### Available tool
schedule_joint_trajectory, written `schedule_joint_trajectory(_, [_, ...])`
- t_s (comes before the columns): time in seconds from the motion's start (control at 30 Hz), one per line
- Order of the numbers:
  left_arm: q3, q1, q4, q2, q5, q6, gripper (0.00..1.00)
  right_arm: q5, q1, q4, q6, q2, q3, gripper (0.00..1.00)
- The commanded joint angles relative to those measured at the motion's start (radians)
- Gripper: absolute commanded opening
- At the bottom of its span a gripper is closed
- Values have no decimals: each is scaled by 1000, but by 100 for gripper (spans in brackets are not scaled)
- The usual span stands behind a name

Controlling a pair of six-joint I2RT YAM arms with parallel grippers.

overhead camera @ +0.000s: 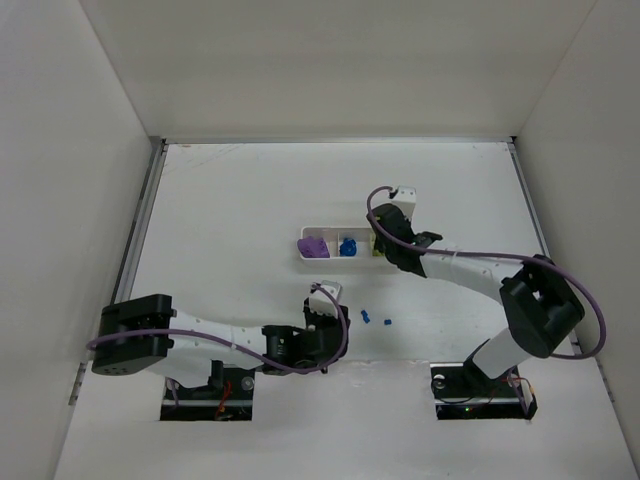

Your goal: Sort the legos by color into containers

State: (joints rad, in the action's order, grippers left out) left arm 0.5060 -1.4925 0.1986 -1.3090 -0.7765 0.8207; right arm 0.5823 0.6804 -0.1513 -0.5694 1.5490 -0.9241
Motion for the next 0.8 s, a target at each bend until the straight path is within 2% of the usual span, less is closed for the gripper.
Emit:
schedule_joint_trajectory(0.0, [40, -10, 25, -1, -7, -5, 43, 10, -9, 44, -20, -30, 24, 4])
schedule_joint_trajectory(0.13, [57, -12, 25, -19, 0, -8, 43, 21, -17, 53, -30, -62, 50, 7])
schedule_joint_trajectory(0.27, [74, -12, 25, -45, 10, -12, 44, 4, -20, 55, -34, -66, 54, 32])
schedule_joint_trajectory(0.33, [81, -10, 25, -61, 11, -14, 44, 2, -20, 52, -32, -76, 53, 38])
schedule_joint_trajectory(0.6, [114, -2, 25, -102, 16, -21, 43, -7, -14, 24, -41, -256, 79, 39])
schedule_joint_trajectory(0.77, [147, 14, 51, -162, 16, -57, 43, -15, 12, 24, -93, -412, 184, 22])
